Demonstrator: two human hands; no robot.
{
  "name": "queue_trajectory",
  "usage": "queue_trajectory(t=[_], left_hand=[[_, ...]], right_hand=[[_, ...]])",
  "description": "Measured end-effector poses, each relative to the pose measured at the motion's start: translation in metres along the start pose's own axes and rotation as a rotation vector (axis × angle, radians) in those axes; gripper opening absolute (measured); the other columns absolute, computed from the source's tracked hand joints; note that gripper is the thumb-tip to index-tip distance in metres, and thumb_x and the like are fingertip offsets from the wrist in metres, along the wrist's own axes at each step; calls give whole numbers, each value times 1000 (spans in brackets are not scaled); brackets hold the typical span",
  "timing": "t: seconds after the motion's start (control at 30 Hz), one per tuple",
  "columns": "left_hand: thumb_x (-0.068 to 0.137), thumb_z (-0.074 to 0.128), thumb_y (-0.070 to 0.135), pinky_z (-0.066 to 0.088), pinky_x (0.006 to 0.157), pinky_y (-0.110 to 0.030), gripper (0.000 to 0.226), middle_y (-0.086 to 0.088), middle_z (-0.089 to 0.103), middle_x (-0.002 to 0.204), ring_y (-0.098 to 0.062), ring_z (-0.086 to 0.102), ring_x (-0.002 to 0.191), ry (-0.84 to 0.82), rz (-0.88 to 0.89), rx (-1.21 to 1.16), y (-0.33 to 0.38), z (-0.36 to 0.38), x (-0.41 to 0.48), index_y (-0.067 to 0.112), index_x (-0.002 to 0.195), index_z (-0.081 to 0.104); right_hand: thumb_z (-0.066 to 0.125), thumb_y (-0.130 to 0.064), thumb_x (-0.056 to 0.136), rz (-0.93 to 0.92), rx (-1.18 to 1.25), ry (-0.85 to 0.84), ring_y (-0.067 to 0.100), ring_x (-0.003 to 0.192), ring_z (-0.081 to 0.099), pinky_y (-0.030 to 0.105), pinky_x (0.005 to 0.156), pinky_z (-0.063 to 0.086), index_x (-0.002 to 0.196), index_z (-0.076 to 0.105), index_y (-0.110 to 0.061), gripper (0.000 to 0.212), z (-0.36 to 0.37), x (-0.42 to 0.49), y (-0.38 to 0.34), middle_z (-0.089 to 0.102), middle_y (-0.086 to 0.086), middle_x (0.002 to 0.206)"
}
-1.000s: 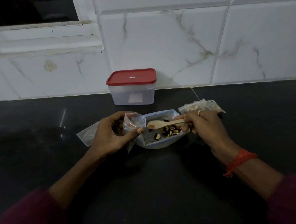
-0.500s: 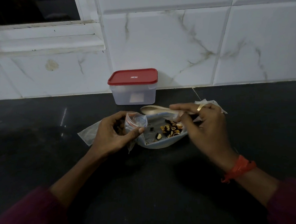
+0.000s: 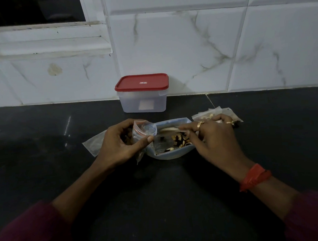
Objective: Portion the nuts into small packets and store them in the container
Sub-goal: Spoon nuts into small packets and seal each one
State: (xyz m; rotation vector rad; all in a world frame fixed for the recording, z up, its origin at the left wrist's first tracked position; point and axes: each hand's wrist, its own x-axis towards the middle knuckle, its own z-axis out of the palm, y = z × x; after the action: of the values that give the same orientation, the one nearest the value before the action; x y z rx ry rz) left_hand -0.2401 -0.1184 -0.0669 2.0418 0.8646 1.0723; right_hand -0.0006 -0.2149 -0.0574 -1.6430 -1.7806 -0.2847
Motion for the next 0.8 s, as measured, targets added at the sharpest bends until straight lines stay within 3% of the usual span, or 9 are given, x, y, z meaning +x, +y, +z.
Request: queue_trajectory(t=[0.07,0.2,0.4,0.5,0.63,0.8], left_hand=[[74,83,48,61,84,-36,55,11,73,109,-7,70,101,6,4,-5,1,1,0,21,120,67],[77,80,38,61,84,-38,49,8,74,109,-8,70,101,15,6,-17,1,1,0,19,120,68],[77,78,36,61,83,-37,46,11,74,107,-8,70,100,34,22,-3,1,1,1,20,119,68],[77,77,37,61,84,-34,47,11,74,107,-8,70,100,35,30,-8,2,1,0,20,119,68],[80,79,33,61,84,-36,44,8,74,108,-10,71,101,39,34,-12,1,1,0,18,119,68],[77,81,45,60,82,-38,49,12,74,106,-11,71,98,55,35,-9,2,0,0,21,117,68]], right_hand=[[64,-27,93,-32,-27,-41,8,86,62,45,107,29,114,72,-39,26,4,-2,-1,66,-17,82],[53,-37,89,-46,93,57,0,75,59,40,103,30,101,74,-35,24,5,-1,-6,66,-22,81],[56,-35,89,-58,68,-10,-1,81,61,28,99,22,116,71,-40,31,10,-2,-8,73,-18,87],[55,-36,90,-80,73,-37,-9,77,54,34,103,26,111,72,-42,28,12,0,-5,70,-23,82],[49,-41,89,-54,135,47,-4,79,59,34,100,27,99,73,-39,26,6,2,-2,69,-22,79],[58,-31,90,-105,142,-78,-13,75,54,38,102,31,115,70,-46,31,10,0,-4,66,-31,80]])
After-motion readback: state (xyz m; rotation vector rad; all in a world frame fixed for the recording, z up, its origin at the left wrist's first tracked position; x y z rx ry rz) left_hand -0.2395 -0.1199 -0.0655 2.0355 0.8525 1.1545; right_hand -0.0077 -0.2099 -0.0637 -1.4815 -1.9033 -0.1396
